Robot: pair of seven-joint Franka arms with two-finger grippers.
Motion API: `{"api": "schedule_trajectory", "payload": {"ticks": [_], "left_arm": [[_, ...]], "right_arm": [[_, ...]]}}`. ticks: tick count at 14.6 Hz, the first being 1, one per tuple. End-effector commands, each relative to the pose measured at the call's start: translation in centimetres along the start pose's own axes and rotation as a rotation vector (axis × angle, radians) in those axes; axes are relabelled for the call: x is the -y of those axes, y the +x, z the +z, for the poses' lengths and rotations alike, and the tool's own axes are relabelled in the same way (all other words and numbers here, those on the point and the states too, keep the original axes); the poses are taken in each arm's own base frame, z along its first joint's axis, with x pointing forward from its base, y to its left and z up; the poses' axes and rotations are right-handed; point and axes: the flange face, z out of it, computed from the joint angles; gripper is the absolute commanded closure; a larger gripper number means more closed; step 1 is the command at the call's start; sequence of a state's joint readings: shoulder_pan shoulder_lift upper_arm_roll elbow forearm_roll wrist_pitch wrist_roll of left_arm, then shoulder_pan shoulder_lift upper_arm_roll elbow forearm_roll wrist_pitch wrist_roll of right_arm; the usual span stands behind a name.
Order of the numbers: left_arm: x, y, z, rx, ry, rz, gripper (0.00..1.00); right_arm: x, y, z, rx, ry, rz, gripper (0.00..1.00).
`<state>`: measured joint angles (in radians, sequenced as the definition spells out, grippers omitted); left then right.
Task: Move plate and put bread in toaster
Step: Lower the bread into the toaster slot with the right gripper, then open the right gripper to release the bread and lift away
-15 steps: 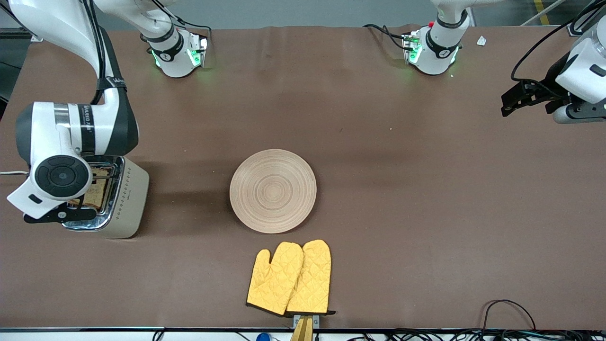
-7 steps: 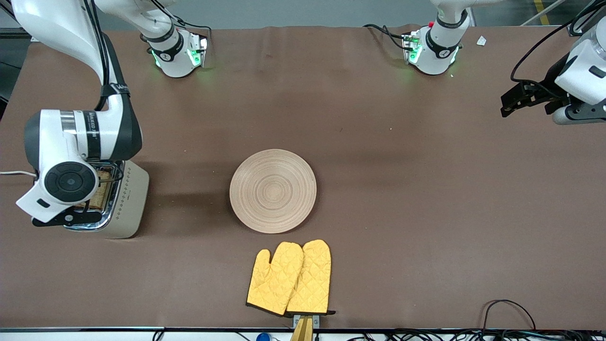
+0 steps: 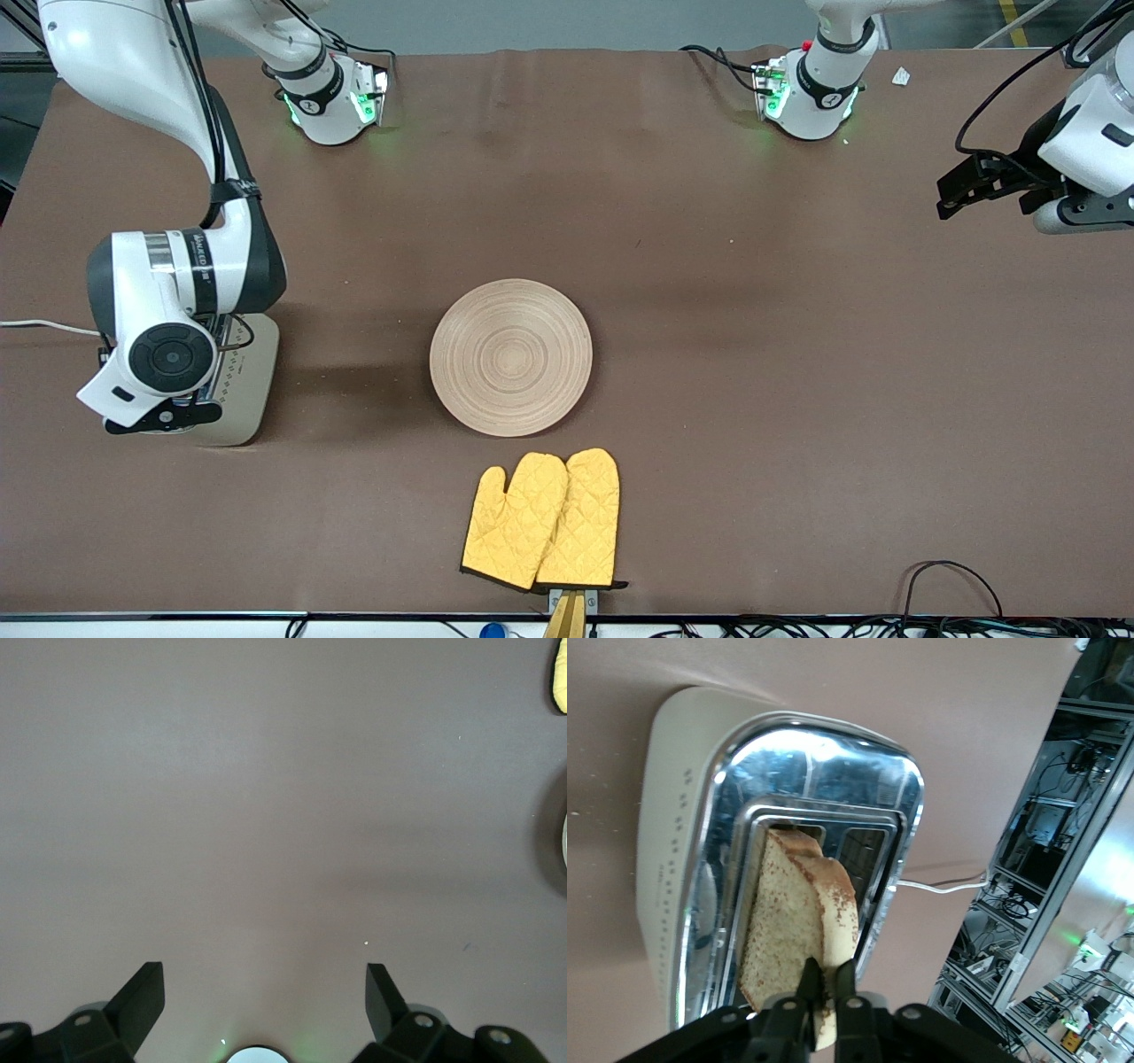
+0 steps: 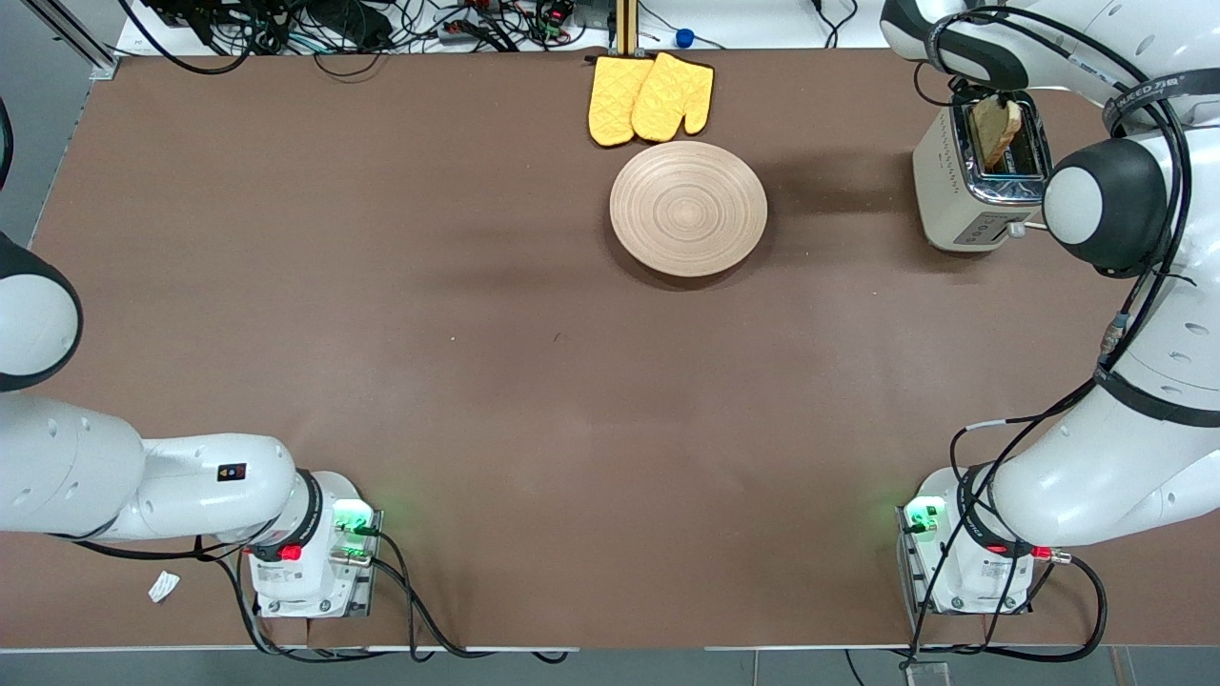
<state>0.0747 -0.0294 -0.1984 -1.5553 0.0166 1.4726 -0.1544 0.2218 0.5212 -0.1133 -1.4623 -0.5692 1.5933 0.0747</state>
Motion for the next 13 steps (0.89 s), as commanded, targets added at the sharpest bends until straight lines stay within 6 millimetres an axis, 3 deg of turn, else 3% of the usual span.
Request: {"api": "schedule_trajectory", "payload": {"ticks": [1,2,5,8,9,11,13], "left_arm": [[0.2,0.3,-0.4,-0.013,-0.002,0.000,0.00],[0.2,0.3,-0.4,-0.012,-0.002,0.001,0.00],[-0.1,0.2,-0.4,-0.012,-0.001,0.008,0.00],[0.0,0.3,-0.3,-0.012,-0.003,0.005,0.00],[0.0,0.3,-0.4,-0.016,-0.004,0.005,0.00],[-0.2,0.4,-0.3,-0.018,-0.004,0.006,0.00],[0.0,0.4,-0.3,-0.016,-0.004,0.000,0.00]], "right_arm": [[-0.2,-0.3,-0.5,-0.011,0.035,0.002,0.12],[-0.1,-0.2,-0.9,-0.023,0.062,0.004,0.00],[-0.4,-0.1,-3.2,-0.074,0.164,0.030,0.00],[-0.2,-0.6,-7.0,-0.130,0.286,0.045,0.00],[-0.5,-0.9,-8.5,-0.153,0.355,0.053,0.00],[-1.4,-1.4,-9.7,-0.162,0.446,0.045,0.00],[-3.9,-2.5,-10.7,-0.213,0.504,-0.006,0.00]]}}
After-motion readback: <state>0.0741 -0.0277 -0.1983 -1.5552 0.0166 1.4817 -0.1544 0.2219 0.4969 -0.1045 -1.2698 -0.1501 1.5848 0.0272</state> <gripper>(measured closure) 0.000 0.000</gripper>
